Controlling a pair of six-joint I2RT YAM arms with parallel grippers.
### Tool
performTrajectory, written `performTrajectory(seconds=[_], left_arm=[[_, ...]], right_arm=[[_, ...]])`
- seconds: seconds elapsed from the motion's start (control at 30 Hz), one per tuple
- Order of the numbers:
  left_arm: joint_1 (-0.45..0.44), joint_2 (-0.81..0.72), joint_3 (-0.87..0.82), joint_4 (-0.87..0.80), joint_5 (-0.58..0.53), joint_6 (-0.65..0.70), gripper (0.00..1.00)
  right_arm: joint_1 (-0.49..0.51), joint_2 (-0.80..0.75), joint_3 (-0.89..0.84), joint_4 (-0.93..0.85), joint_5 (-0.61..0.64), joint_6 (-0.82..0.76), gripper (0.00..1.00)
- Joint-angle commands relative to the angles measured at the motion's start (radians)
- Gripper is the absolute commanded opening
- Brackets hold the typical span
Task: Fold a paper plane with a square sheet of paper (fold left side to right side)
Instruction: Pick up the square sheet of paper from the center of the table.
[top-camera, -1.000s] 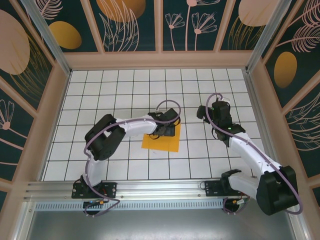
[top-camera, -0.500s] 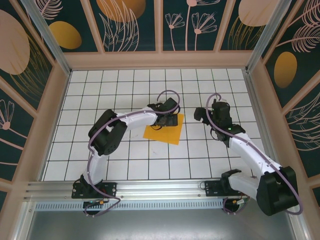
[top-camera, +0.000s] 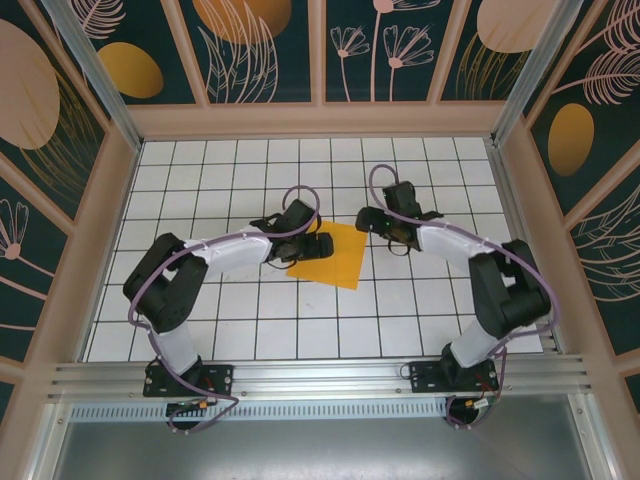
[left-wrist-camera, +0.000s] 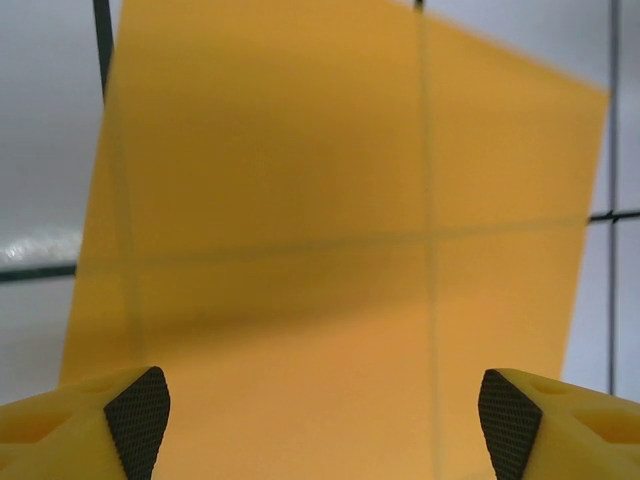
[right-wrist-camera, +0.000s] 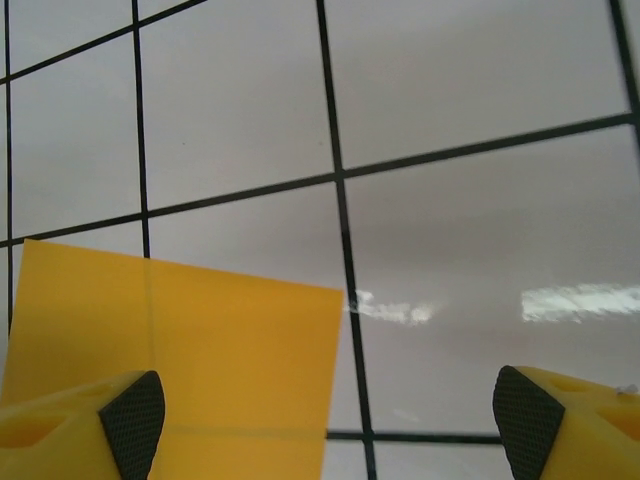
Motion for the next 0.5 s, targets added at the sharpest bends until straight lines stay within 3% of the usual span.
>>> performTrajectory(seconds=[0.0, 0.33, 0.47], left_arm=[[-0.002, 0.023, -0.014, 0.057, 0.037, -0.008, 0.83], [-0.004, 0.067, -0.056, 0.071, 0.044, -0.030, 0.79], [-0.003, 0.078, -0.069, 0.084, 0.059, -0.039, 0.76]], right_arm=[[0.018, 0.084, 0.085, -0.022, 0.000, 0.026, 0.89], [0.074, 0.242, 0.167, -0.059, -0.029, 0.038, 0.90], [0.094, 0.259, 0.158, -0.052, -0.093, 0.048, 0.83]])
